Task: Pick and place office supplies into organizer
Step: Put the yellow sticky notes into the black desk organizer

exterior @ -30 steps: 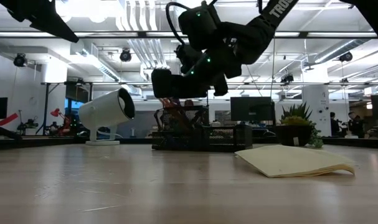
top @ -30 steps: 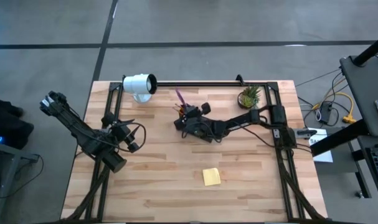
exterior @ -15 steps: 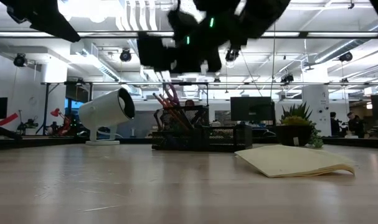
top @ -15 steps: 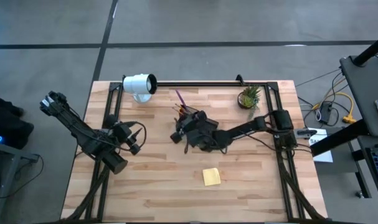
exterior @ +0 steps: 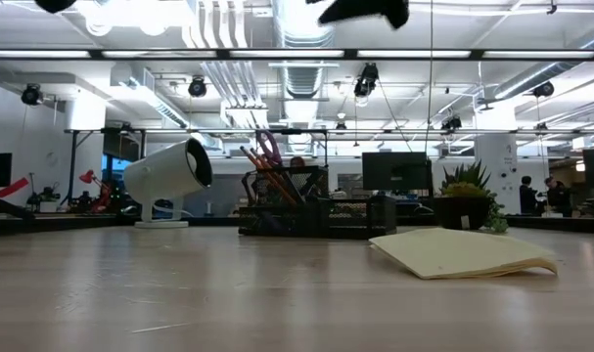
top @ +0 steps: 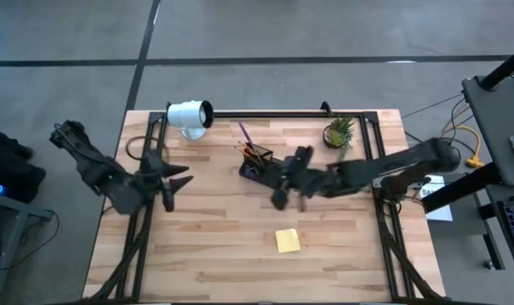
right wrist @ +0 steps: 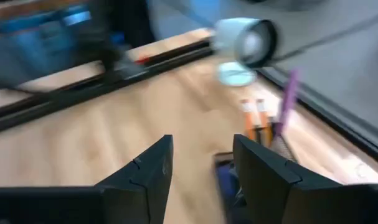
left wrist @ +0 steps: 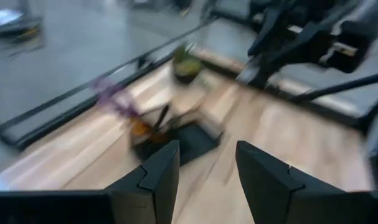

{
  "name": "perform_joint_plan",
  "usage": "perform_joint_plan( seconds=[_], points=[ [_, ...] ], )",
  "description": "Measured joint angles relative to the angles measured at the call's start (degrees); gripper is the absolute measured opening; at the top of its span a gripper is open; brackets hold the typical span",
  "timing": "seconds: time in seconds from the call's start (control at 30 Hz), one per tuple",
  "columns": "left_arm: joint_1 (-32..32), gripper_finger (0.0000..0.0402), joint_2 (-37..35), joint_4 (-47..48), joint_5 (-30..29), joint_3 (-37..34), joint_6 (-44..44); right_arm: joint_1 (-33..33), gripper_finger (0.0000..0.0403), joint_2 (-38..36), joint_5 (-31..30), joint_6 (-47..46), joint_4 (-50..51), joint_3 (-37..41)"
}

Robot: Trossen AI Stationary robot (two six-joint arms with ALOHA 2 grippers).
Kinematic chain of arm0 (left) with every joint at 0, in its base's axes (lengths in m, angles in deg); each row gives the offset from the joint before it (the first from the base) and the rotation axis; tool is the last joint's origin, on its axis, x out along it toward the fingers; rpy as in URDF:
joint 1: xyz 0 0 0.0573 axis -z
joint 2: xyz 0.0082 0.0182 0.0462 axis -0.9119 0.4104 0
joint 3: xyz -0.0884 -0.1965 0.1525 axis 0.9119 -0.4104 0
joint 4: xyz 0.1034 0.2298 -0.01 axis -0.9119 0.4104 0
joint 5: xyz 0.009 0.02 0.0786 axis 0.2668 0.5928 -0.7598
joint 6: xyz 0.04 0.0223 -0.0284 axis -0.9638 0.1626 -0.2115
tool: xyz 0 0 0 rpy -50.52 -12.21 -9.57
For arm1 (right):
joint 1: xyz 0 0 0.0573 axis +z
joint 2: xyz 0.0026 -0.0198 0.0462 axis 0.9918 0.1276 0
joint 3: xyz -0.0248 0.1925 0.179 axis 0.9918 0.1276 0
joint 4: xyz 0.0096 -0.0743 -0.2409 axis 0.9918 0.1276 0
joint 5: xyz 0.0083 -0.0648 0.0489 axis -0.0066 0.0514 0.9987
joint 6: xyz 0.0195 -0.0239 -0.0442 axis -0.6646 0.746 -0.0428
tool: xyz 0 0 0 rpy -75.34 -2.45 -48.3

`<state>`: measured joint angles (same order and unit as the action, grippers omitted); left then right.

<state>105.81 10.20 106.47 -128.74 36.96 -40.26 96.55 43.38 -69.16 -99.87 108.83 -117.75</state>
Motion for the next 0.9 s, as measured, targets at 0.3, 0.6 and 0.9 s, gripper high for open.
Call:
perform_joint_plan(
  seconds=[0.3, 0.6, 0.9],
  points=[
    [-1.36, 0.0143, -12.93, -26.01, 2.45, -14.73, -13.91, -4.72, 0.0140, -11.08, 13.49, 2.20, 1.15, 10.46],
    [-1.48, 0.0143, -20.72, -42.32, 2.53, -24.95, -24.33, -6.62, 0.0125, -15.32, 20.14, -7.68, -4.65, 22.16],
    [-1.47, 0.0143, -11.40, -39.99, 11.63, -25.69, -17.95, 0.58, 0.0138, -1.56, 23.09, -2.41, 11.03, 19.05]
  ],
)
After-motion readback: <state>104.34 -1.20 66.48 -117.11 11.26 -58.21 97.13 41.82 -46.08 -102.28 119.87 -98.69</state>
